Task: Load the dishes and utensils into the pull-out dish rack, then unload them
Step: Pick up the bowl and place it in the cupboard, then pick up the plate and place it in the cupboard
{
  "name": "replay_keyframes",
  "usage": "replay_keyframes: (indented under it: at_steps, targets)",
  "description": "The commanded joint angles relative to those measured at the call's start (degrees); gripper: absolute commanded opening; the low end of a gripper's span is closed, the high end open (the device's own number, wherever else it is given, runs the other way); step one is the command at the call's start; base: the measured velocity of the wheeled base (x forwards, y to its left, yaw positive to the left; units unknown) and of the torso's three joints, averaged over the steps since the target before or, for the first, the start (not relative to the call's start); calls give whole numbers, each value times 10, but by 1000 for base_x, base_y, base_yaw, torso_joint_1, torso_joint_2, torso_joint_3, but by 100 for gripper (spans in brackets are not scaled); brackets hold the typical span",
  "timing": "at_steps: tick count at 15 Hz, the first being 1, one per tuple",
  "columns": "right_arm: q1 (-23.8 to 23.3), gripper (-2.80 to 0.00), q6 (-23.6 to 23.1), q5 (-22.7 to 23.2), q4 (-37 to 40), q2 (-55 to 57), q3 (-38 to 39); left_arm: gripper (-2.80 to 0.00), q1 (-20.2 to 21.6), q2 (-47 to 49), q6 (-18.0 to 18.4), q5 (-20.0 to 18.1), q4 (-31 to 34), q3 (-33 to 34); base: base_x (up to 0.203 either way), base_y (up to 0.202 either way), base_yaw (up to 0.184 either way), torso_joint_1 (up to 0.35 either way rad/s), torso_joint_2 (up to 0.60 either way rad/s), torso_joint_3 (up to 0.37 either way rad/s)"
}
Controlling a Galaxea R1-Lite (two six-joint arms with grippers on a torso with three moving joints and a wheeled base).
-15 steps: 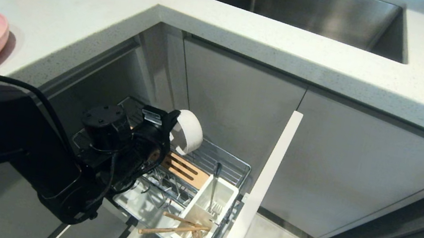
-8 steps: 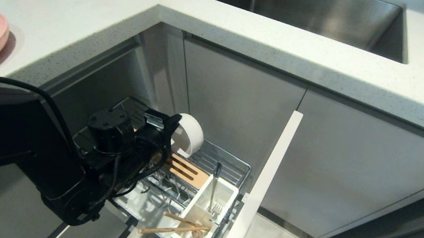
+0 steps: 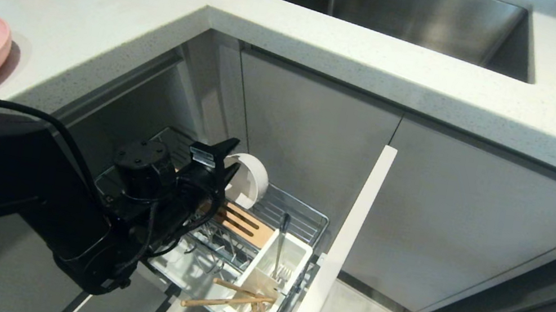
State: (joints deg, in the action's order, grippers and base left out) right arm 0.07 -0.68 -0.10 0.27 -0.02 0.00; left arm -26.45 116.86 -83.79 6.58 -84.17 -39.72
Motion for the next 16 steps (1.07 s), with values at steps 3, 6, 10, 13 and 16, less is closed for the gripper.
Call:
replay_keyframes:
  at_steps: [3, 6, 10, 13, 16]
  targets:
    - [0, -280, 0, 0, 0, 0, 0, 0, 0, -41, -4, 3, 49, 1, 0, 0, 0, 0, 0, 0]
    - [0, -280, 0, 0, 0, 0, 0, 0, 9, -111, -3, -3, 175, -1, 0, 0, 0, 0, 0, 0]
    - [0, -280, 0, 0, 0, 0, 0, 0, 24, -194, 11, -39, 321, -5, 0, 0, 0, 0, 0, 0]
    - [0, -280, 0, 0, 0, 0, 0, 0, 20, -241, 50, -51, 392, -7, 0, 0, 0, 0, 0, 0]
    - [0, -280, 0, 0, 0, 0, 0, -280, 12, -265, 84, -20, 404, -18, 0, 0, 0, 0, 0, 0]
